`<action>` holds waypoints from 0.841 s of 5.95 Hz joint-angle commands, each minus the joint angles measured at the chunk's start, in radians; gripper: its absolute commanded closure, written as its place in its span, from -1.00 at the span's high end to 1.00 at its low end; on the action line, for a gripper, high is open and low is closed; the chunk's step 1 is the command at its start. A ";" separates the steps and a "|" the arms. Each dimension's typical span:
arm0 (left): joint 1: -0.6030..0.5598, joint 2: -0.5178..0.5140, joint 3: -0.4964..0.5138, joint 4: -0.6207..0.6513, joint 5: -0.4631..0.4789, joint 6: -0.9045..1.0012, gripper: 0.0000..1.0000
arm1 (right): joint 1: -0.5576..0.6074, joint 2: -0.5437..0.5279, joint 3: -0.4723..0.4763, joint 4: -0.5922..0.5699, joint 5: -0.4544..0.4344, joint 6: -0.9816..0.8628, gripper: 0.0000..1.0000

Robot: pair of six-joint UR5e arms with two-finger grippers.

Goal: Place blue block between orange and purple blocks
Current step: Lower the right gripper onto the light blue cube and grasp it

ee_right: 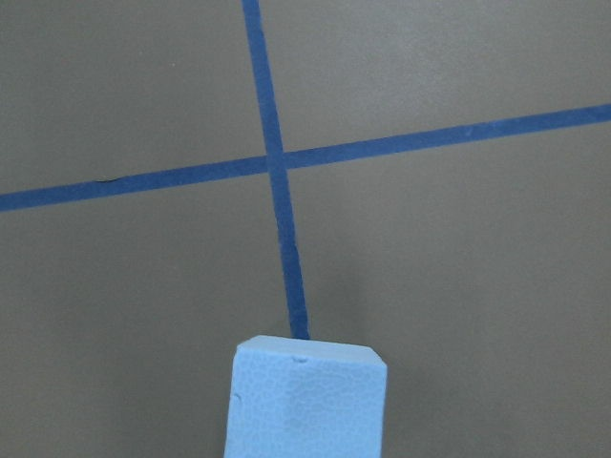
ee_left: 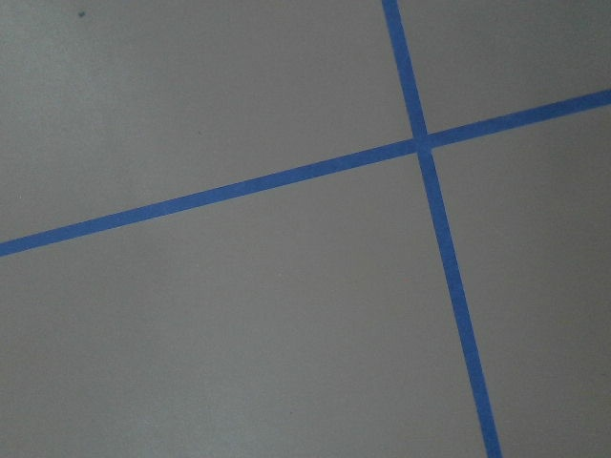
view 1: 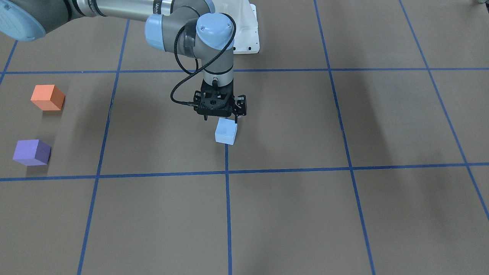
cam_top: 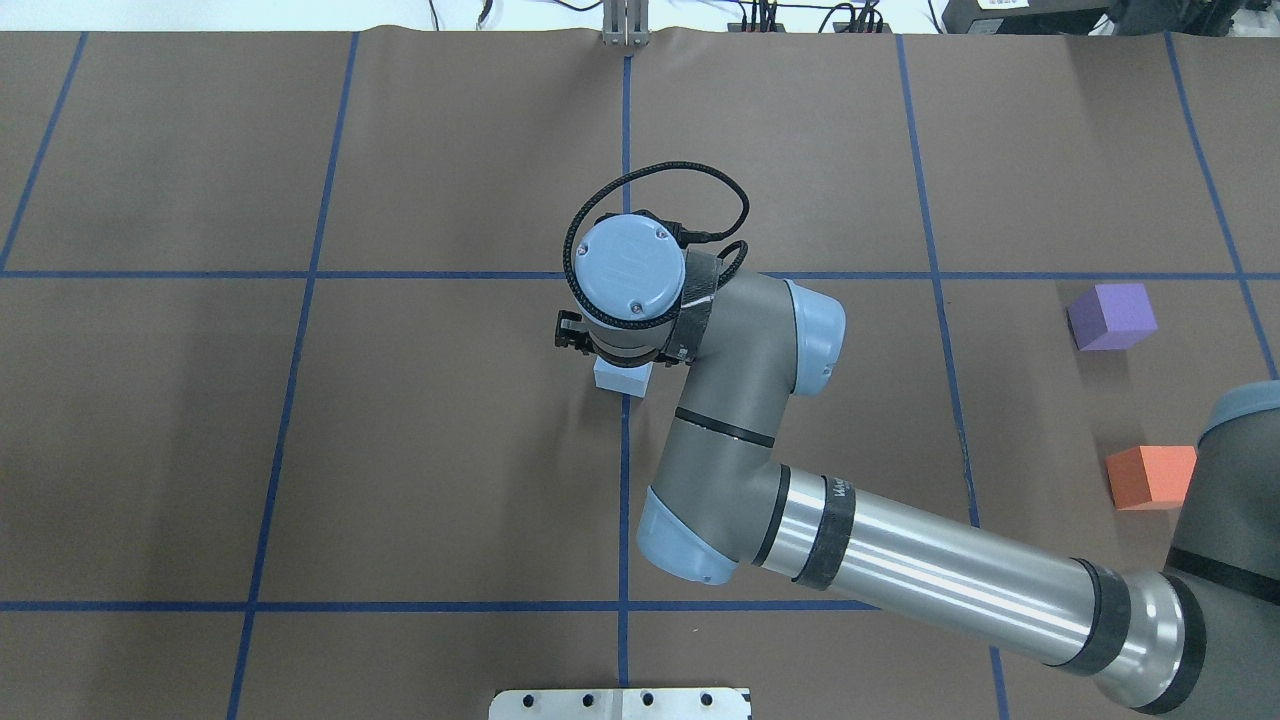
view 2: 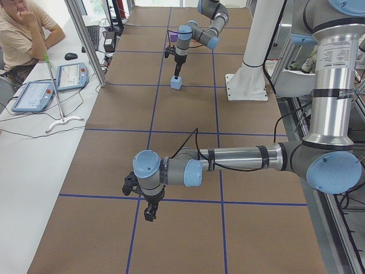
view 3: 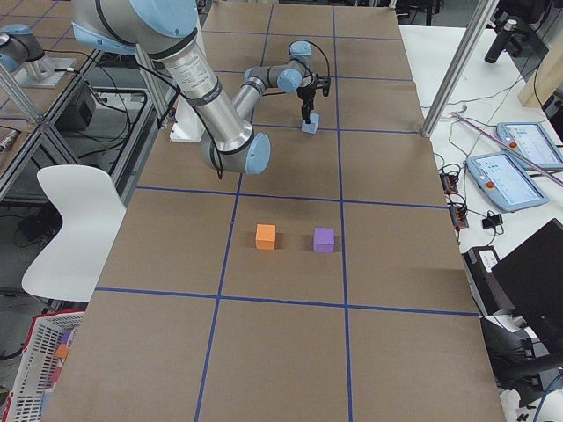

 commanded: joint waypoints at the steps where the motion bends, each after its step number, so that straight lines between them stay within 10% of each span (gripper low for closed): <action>1: 0.001 0.000 -0.004 -0.001 0.000 0.001 1.00 | -0.009 0.006 -0.042 0.020 -0.004 0.002 1.00; 3: 0.004 -0.001 -0.003 -0.002 0.000 0.003 1.00 | -0.015 0.003 -0.049 0.016 -0.004 -0.012 0.96; 4: 0.004 -0.001 -0.001 -0.002 0.000 0.003 1.00 | -0.015 0.017 -0.047 0.007 -0.004 0.000 -0.72; 5: 0.004 -0.001 0.000 -0.002 0.000 0.003 1.00 | -0.013 0.018 -0.038 -0.013 -0.003 -0.012 -1.00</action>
